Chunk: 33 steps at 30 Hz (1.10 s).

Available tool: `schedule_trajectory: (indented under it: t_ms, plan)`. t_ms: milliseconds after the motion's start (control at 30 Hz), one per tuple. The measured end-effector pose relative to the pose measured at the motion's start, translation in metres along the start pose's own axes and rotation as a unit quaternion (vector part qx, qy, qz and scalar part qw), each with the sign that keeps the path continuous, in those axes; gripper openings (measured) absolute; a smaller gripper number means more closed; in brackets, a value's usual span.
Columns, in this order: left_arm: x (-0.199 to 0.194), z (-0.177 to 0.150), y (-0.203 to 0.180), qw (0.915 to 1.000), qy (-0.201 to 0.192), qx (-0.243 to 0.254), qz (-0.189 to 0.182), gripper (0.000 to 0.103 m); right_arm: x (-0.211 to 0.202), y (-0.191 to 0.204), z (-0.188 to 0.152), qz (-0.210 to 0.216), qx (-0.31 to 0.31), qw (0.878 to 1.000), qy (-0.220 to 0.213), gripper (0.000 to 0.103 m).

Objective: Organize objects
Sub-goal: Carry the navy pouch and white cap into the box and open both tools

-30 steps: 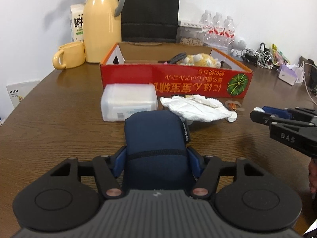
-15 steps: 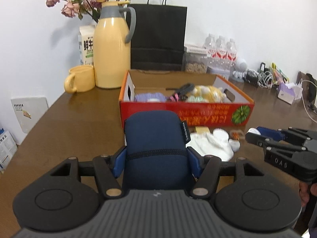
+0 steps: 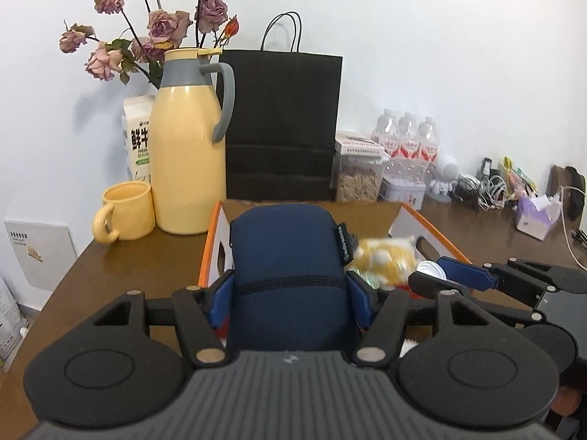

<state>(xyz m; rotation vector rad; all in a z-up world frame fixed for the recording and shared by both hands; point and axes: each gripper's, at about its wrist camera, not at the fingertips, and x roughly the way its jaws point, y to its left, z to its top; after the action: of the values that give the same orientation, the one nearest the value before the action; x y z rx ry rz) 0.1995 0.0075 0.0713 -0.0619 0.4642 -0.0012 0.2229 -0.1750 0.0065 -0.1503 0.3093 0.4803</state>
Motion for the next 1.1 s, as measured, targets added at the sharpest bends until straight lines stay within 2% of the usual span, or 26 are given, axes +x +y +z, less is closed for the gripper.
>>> schedule_trajectory:
  t_ms: [467,733,967,1067,1100]
  plan:
    - [0.083,0.032,0.004,0.9997,-0.009,-0.022,0.012,0.064,0.074,-0.003,0.027,-0.02,0.007,1.0,0.001,0.027]
    - [0.128,0.022,0.005,0.9995,0.025,-0.019,0.007,0.064,0.094,-0.013,0.014,-0.028,0.024,0.999,0.018,0.027]
    - [0.131,0.015,0.01,0.9993,0.027,-0.024,0.007,0.065,0.096,-0.009,0.009,-0.03,0.017,0.999,0.024,0.027]
    - [0.129,0.014,0.009,0.9994,0.022,-0.025,0.007,0.076,0.095,-0.008,0.008,-0.031,0.013,0.999,0.029,0.029]
    - [0.126,0.014,0.009,0.9996,0.014,-0.023,0.007,0.089,0.094,-0.008,0.007,-0.033,0.014,0.999,0.032,0.04]
